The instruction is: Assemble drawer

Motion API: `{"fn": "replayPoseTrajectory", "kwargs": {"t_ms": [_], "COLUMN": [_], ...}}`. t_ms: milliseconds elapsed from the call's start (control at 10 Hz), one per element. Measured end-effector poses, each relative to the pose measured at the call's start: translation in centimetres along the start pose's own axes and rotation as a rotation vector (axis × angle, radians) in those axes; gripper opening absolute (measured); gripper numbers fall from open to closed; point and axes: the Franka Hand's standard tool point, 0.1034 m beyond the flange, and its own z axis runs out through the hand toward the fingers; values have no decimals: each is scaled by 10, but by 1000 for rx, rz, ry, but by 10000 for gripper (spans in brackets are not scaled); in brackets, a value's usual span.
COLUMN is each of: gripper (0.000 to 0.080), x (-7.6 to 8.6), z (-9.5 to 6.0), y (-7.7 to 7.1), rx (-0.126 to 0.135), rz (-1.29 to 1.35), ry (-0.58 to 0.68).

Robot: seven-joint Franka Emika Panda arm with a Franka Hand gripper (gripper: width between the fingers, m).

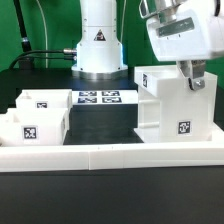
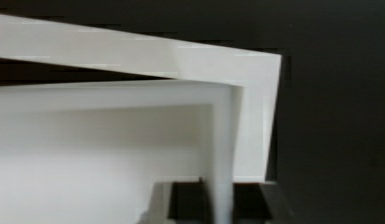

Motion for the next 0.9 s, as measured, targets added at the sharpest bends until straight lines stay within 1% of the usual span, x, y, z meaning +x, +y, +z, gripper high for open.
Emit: {"fn": "replayPoseTrajectory", "kwargs": {"t_ms": [300, 500, 600, 700, 800, 900], "gripper": [49, 49, 49, 49, 139, 276], "x": [1, 1, 1, 1, 1, 1], "z": [-1, 0, 1, 2, 2, 2], "y": [-12, -14, -15, -15, -15, -15], "rx": [12, 10, 2, 1, 1, 1], "rz": [10, 40, 48, 47, 42, 38], "ry": [-3, -5, -10, -10, -10, -10]}}
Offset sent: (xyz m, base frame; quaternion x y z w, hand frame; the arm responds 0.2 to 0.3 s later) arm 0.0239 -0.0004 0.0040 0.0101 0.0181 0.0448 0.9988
